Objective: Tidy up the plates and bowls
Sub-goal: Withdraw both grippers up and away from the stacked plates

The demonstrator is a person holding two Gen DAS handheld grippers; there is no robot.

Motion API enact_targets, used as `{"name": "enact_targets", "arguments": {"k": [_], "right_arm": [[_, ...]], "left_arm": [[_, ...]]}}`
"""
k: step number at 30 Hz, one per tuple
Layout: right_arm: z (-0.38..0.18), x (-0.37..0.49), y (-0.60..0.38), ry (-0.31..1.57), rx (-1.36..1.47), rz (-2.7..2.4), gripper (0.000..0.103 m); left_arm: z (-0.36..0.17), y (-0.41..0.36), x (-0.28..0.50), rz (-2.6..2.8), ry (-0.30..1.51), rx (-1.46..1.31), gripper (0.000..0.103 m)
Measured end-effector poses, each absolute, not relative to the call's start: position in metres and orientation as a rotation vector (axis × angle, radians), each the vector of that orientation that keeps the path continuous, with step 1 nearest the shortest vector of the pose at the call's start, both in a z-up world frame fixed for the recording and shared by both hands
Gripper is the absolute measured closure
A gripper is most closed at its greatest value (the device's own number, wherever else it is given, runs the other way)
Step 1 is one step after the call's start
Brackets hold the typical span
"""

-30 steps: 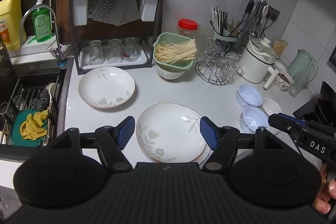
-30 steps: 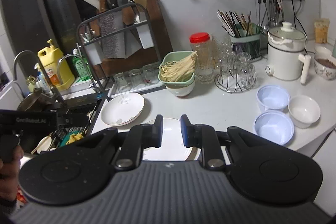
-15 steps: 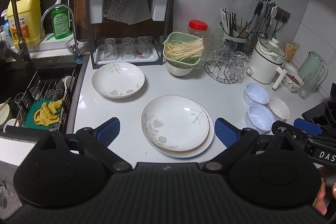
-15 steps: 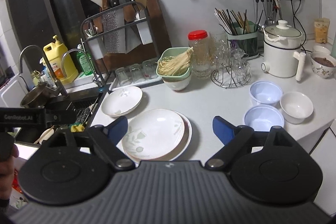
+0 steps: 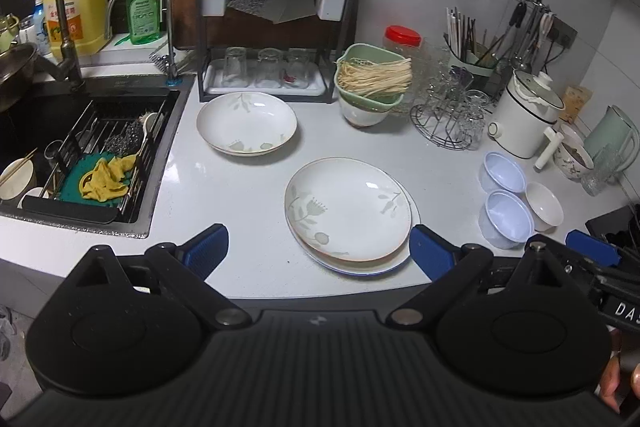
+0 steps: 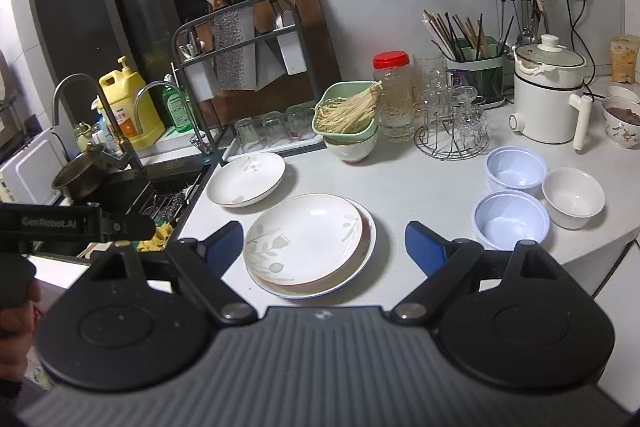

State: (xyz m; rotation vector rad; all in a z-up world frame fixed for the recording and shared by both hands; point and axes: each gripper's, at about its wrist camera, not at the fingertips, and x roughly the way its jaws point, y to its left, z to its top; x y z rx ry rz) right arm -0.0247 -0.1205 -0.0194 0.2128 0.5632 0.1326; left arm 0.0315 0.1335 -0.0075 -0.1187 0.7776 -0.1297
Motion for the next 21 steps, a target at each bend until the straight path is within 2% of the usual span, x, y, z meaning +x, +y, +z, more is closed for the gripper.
{"name": "enact_targets", "arguments": {"k": [13,21], "right_arm": [[-0.031,-0.005,-0.109,0.620,0.208,0.164,0.014],[-0.030,0.029,-0.102,0.634,0.192,0.161,0.014]], "left_arm": [[-0.017,0.143,0.058,-0.124,0.808,-0.123,0.004],[-0.021,0.157,0.103,-0.104,0.827,-0.139,0.004]]}}
